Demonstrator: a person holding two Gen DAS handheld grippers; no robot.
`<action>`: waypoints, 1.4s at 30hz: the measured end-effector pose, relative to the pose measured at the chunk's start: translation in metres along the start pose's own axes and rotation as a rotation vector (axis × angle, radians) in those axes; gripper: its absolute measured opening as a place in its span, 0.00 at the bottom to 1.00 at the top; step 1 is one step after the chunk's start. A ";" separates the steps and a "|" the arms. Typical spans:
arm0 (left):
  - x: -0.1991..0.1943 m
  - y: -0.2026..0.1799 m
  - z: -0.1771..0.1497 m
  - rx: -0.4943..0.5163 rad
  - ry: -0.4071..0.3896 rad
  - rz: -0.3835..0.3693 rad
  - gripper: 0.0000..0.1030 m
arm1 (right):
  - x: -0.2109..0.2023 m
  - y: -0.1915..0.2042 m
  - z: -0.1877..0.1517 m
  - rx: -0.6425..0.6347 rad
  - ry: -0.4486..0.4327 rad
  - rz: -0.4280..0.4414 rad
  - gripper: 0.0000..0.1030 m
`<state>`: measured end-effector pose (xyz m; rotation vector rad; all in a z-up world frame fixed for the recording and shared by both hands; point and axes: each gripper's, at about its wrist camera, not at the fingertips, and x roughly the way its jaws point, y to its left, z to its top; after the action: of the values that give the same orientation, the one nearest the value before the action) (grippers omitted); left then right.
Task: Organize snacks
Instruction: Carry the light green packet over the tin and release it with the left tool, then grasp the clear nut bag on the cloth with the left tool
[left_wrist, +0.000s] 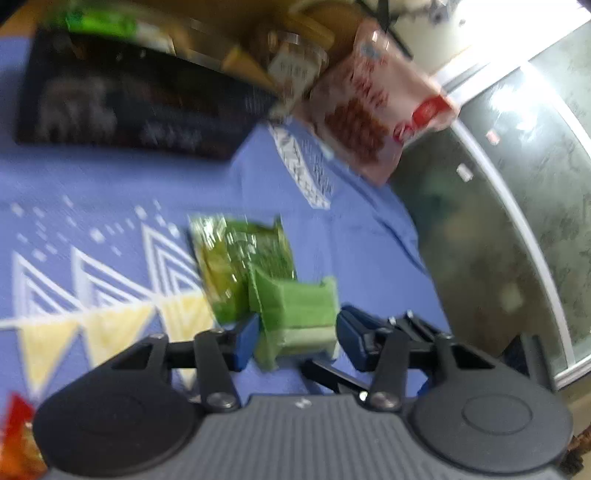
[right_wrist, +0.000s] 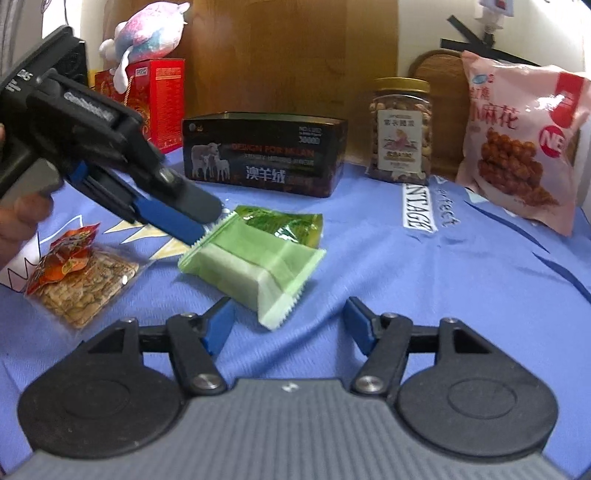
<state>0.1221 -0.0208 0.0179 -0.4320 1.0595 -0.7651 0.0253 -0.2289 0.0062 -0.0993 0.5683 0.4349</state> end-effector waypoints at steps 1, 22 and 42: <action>0.005 -0.001 -0.002 0.009 0.013 0.009 0.29 | 0.001 0.002 0.002 -0.003 -0.002 0.016 0.53; -0.067 0.036 0.126 0.012 -0.404 0.341 0.35 | 0.120 0.015 0.162 -0.028 -0.153 0.031 0.50; -0.158 0.040 -0.092 -0.072 -0.317 0.176 0.40 | -0.003 0.020 -0.003 0.458 0.092 0.495 0.46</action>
<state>0.0111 0.1268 0.0481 -0.4963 0.8162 -0.4834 0.0134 -0.2123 0.0061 0.4714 0.7728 0.7702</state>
